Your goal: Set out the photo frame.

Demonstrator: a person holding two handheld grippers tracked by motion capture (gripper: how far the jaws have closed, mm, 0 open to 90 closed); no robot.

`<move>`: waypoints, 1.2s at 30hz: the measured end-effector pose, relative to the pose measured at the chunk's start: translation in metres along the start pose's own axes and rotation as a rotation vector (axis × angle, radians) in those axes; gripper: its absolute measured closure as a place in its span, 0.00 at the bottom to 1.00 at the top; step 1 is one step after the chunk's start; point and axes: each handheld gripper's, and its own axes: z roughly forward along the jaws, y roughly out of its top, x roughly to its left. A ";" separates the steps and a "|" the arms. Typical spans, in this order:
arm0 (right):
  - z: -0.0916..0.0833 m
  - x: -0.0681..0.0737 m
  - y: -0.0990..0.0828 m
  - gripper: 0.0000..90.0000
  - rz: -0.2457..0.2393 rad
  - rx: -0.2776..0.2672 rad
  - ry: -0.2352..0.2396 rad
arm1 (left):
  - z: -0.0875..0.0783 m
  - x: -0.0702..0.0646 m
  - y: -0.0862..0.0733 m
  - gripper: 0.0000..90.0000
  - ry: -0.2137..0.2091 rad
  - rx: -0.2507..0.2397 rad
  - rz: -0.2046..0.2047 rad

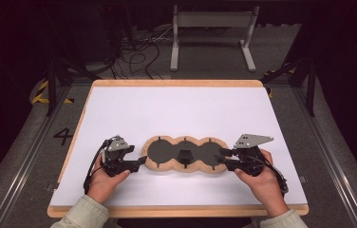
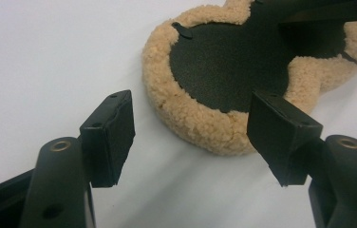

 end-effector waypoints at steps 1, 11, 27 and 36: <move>0.000 -0.001 -0.001 0.71 0.001 0.011 -0.011 | 0.000 0.001 0.000 0.38 -0.001 0.004 -0.009; 0.002 -0.010 -0.006 0.42 0.027 0.087 -0.023 | 0.004 0.007 -0.002 0.36 -0.030 0.052 -0.050; 0.007 -0.026 -0.032 0.37 0.090 0.194 -0.032 | 0.012 0.012 -0.005 0.38 -0.060 0.134 -0.080; 0.023 -0.026 -0.035 0.22 0.102 0.252 0.014 | 0.024 0.006 -0.007 0.25 -0.119 0.182 -0.077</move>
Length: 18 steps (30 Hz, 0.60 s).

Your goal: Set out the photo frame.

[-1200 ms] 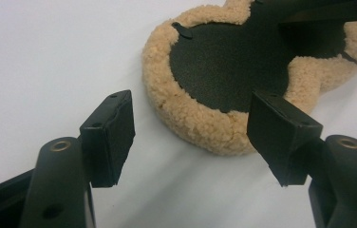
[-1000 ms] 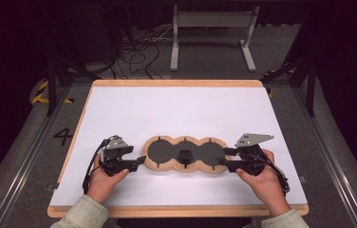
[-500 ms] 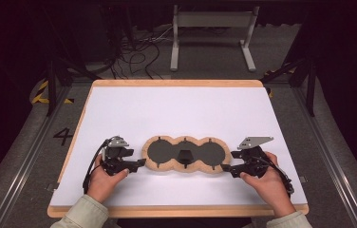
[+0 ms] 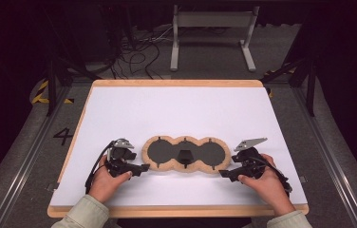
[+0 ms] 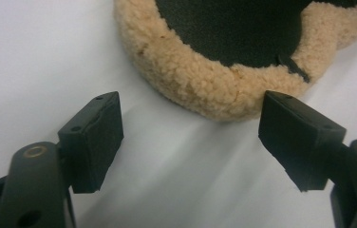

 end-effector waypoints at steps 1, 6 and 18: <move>0.001 0.000 0.000 0.22 0.009 0.003 0.004 | 0.000 0.000 0.000 0.24 -0.002 0.003 -0.002; 0.006 -0.003 0.001 0.19 0.017 0.015 0.020 | 0.004 -0.001 0.002 0.19 -0.010 -0.008 0.026; 0.016 -0.002 0.002 0.15 -0.010 0.039 0.009 | 0.015 -0.002 0.013 0.13 -0.076 -0.011 0.026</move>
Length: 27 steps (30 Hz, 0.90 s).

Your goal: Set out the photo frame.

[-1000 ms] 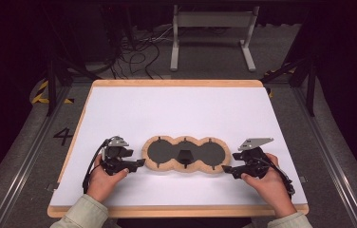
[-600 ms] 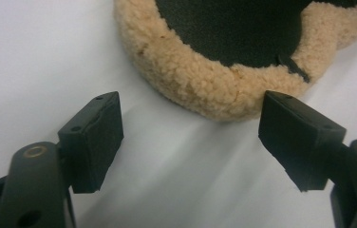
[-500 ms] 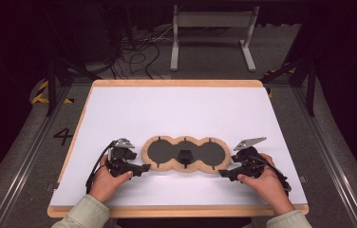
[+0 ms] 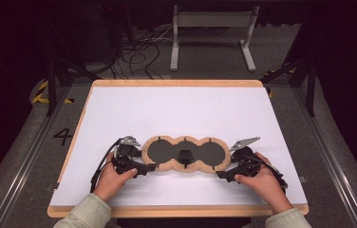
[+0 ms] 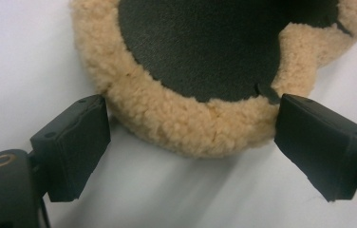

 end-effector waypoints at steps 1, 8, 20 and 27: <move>0.000 0.000 -0.001 0.13 0.008 -0.006 0.002 | 0.000 -0.001 0.000 0.13 -0.002 0.006 -0.006; 0.001 0.000 -0.007 0.12 0.005 -0.054 0.016 | 0.002 -0.002 0.001 0.11 0.002 0.004 0.001; -0.005 -0.006 0.001 0.19 0.120 0.010 0.069 | 0.001 -0.003 0.001 0.12 -0.003 0.007 -0.010; -0.003 -0.003 0.002 0.13 0.108 0.020 0.069 | 0.002 -0.002 0.002 0.12 0.005 -0.001 0.000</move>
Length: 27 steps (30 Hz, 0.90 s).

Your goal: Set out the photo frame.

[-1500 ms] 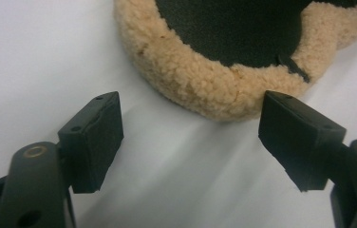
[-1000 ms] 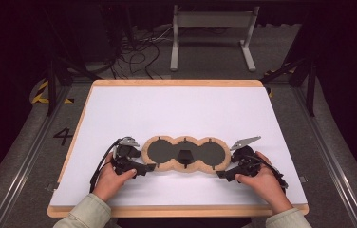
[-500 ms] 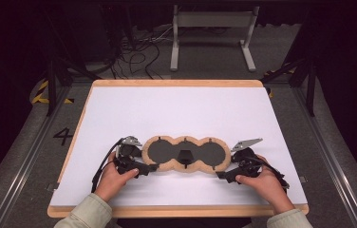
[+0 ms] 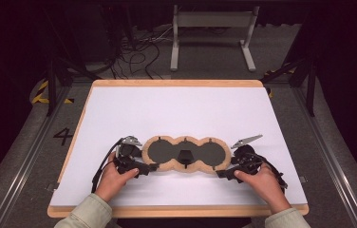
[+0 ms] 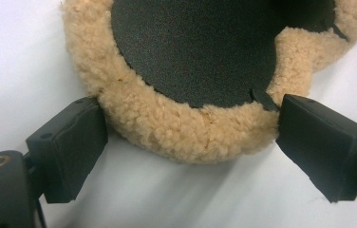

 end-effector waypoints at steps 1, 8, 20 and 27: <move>0.001 0.000 0.000 0.12 0.004 0.000 0.004 | 0.000 0.000 0.000 0.12 0.000 0.001 -0.003; 0.002 0.006 0.002 0.16 -0.034 0.021 -0.046 | -0.002 0.002 0.001 0.15 -0.009 0.005 -0.028; -0.005 0.009 0.007 0.18 -0.023 -0.032 -0.078 | -0.015 0.002 0.002 0.29 0.015 -0.057 -0.068; -0.011 0.013 0.008 0.23 -0.029 -0.074 -0.114 | -0.026 -0.003 0.004 0.35 0.049 -0.126 -0.044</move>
